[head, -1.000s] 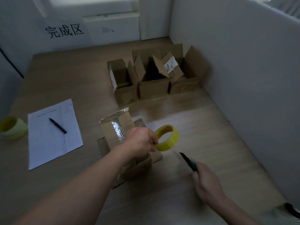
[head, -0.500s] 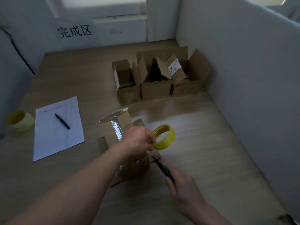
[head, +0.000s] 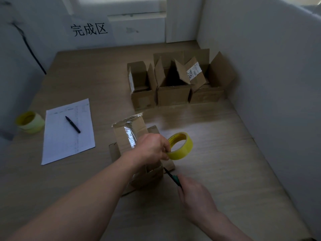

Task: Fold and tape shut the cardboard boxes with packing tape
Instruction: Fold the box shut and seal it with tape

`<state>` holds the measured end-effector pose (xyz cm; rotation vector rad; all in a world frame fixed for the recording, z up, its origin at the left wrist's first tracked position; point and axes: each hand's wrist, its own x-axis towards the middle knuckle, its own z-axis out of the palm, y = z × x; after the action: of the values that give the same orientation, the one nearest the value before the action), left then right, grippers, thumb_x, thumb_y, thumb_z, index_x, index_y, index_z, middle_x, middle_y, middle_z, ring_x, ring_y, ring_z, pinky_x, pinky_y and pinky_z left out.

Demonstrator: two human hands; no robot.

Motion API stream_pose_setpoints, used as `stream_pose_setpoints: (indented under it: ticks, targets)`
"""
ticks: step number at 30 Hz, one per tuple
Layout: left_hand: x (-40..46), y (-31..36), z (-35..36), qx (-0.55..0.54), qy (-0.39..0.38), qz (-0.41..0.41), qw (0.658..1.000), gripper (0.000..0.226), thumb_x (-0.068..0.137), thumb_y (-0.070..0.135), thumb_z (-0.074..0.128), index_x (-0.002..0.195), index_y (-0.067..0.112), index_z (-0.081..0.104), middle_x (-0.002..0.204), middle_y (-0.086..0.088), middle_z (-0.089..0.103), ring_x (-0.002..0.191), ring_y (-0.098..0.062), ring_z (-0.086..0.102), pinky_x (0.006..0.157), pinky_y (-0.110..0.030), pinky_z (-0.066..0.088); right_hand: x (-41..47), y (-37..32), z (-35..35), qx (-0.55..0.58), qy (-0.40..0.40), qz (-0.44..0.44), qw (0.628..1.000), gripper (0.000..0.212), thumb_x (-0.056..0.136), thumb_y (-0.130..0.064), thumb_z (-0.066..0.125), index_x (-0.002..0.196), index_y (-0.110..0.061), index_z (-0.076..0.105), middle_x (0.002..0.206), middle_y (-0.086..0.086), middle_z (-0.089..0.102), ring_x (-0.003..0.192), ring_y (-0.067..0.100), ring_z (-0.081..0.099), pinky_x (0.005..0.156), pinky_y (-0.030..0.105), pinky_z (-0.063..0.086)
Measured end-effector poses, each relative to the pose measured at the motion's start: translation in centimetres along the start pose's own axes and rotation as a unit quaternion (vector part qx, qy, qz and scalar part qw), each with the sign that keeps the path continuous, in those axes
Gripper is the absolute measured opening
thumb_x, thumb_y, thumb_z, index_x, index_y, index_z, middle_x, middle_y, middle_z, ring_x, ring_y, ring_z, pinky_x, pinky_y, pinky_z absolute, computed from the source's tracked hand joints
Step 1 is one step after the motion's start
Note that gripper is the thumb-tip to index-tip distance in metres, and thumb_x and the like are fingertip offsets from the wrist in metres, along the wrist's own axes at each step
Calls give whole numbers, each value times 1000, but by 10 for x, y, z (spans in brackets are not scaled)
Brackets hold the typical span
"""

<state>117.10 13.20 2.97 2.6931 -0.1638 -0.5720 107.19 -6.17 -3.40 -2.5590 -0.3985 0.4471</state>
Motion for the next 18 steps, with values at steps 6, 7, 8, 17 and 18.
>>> stream_pose_setpoints:
  ticks: [6, 7, 8, 17, 18]
  targets:
    - [1, -2, 2, -6, 3, 0, 1000, 26, 72, 40, 82, 96, 36, 73, 94, 16, 71, 93, -8, 64, 81, -31, 53, 3, 54, -1, -119, -11, 107, 987, 28, 100, -37, 37, 125, -30, 49, 120, 0, 54, 107, 27, 60, 80, 37, 50]
    - [2, -2, 2, -4, 4, 0, 1000, 27, 72, 40, 82, 96, 36, 73, 94, 16, 71, 93, -8, 64, 80, -30, 52, 2, 68, -5, -136, -11, 127, 983, 30, 99, -37, 38, 126, -31, 48, 121, 0, 52, 109, 25, 59, 81, 35, 50]
    - [2, -2, 2, 0, 6, 1, 1000, 27, 71, 40, 82, 97, 37, 73, 94, 16, 71, 93, -8, 64, 79, -28, 51, 2, 79, -9, -150, -20, 138, 979, 32, 98, -36, 41, 128, -31, 48, 122, -1, 50, 112, 23, 56, 84, 33, 50]
    - [4, -2, 6, 17, 20, 13, 1000, 27, 71, 42, 80, 96, 39, 72, 88, 18, 69, 90, -8, 63, 74, -28, 49, 48, 17, -63, -103, 225, -173, 953, 68, 75, -49, 67, 135, -19, 51, 134, 4, 54, 128, 23, 46, 102, 43, 38]
    - [4, -2, 6, 23, 23, 18, 999, 27, 71, 43, 80, 96, 39, 72, 87, 18, 68, 89, -8, 63, 72, -27, 47, 55, 3, -67, -127, 206, -205, 948, 65, 78, -50, 61, 135, -23, 49, 131, -2, 56, 126, 19, 47, 103, 43, 38]
